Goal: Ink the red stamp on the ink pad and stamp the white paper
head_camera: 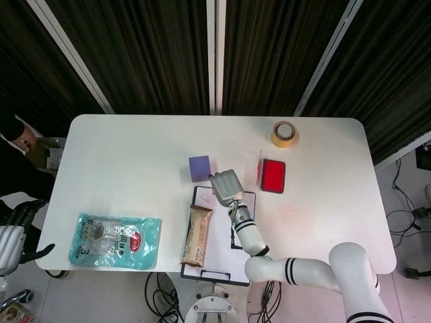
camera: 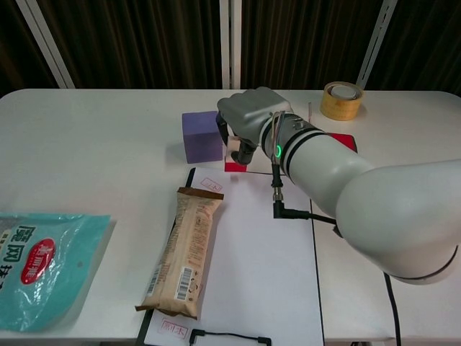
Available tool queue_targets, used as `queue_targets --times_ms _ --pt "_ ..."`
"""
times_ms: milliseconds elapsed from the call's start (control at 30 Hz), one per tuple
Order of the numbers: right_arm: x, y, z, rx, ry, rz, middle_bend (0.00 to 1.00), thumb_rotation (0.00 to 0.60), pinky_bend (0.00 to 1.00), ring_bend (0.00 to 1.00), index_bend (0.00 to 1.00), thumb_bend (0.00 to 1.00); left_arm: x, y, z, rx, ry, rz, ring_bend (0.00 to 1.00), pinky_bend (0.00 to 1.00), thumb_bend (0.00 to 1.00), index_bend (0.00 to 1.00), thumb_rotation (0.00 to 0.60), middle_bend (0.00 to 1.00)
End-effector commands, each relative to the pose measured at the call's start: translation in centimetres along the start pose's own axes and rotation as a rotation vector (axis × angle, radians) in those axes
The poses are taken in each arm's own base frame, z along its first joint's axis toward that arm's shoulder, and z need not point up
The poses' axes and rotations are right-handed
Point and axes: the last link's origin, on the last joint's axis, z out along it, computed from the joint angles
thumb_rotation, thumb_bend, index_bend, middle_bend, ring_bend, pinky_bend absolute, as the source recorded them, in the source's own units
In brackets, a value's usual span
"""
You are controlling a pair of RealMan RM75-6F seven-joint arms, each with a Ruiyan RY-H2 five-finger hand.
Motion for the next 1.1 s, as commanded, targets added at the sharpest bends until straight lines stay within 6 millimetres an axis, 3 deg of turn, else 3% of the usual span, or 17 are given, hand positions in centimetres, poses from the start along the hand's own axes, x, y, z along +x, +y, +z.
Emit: queue_targets --times_ms 33,467,1100 --pt "-0.1 -0.4 0.2 0.002 0.000 -0.004 0.90 0.600 0.98 0.94 1.00 0.55 0.0 0.0 0.0 0.001 0.000 0.000 0.12 0.25 0.00 0.16 0.600 0.15" --pt "-0.7 -1.8 1.0 0.008 0.005 -0.010 0.90 0.600 0.98 0.94 1.00 0.55 0.1 -0.4 -0.2 0.011 -0.001 0.002 0.12 0.25 0.00 0.16 0.600 0.15" --pt "-1.6 -1.7 0.8 -0.020 -0.017 -0.063 0.91 0.600 0.98 0.94 1.00 0.55 0.1 -0.5 -0.3 0.009 0.004 -0.001 0.12 0.25 0.00 0.16 0.600 0.15"
